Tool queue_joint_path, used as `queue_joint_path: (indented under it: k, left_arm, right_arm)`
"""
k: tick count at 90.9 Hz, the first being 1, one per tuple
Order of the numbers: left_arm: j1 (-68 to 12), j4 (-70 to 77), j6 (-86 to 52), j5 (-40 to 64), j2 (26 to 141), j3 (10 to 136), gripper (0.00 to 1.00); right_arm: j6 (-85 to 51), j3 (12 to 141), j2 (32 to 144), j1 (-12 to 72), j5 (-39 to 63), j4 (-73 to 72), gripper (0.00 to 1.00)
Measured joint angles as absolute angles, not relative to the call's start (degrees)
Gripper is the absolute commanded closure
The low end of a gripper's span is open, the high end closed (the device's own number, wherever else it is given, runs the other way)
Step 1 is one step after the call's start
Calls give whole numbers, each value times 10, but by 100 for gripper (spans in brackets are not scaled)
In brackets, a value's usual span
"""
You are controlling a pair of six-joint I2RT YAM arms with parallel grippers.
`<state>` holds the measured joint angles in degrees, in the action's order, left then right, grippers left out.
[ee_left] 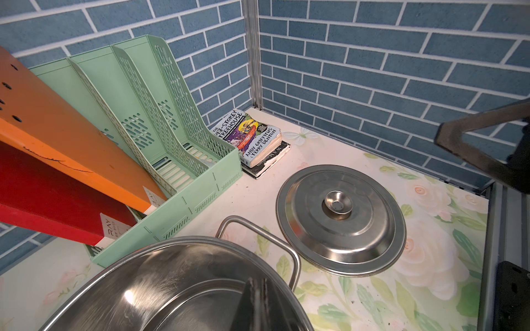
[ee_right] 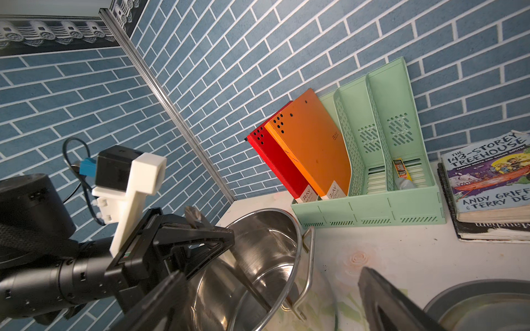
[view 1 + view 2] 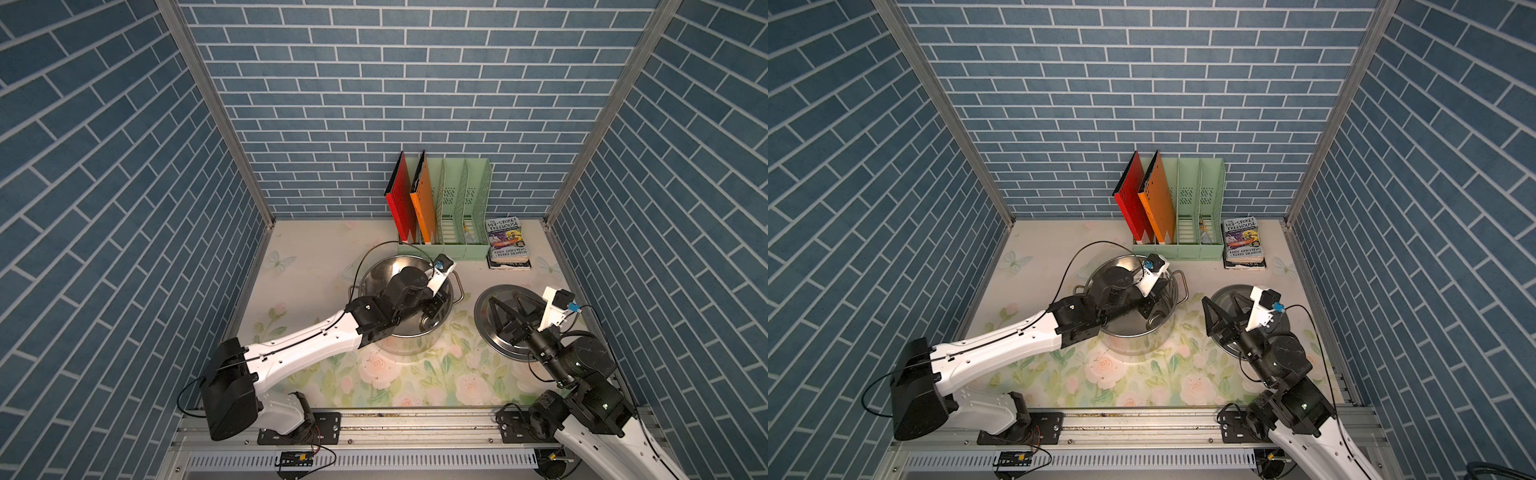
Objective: Stir the soup with a spoon
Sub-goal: Stir the soup in the pan with a stick.
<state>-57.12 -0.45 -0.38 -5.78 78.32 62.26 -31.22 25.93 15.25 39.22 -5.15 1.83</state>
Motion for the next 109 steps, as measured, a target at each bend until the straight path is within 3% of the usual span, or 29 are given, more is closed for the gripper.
queue_joint_path:
  k: [39,61,85,109]
  left_arm:
    - [-565,-82,-18,-132,680,543,100]
    - [-482,-100,-17,-141,645,513,100]
    - [-432,-45,-17,-136,710,520,100]
    - [-421,0,-15,-129,816,606,100]
  right_arm:
    - [-313,256,185,392,-40,-12,3]
    - [-313,256,185,392,-38,-17,3]
    - [-313,256,182,392,-38,-17,3]
    - [-313,256,161,392,-40,-4,3]
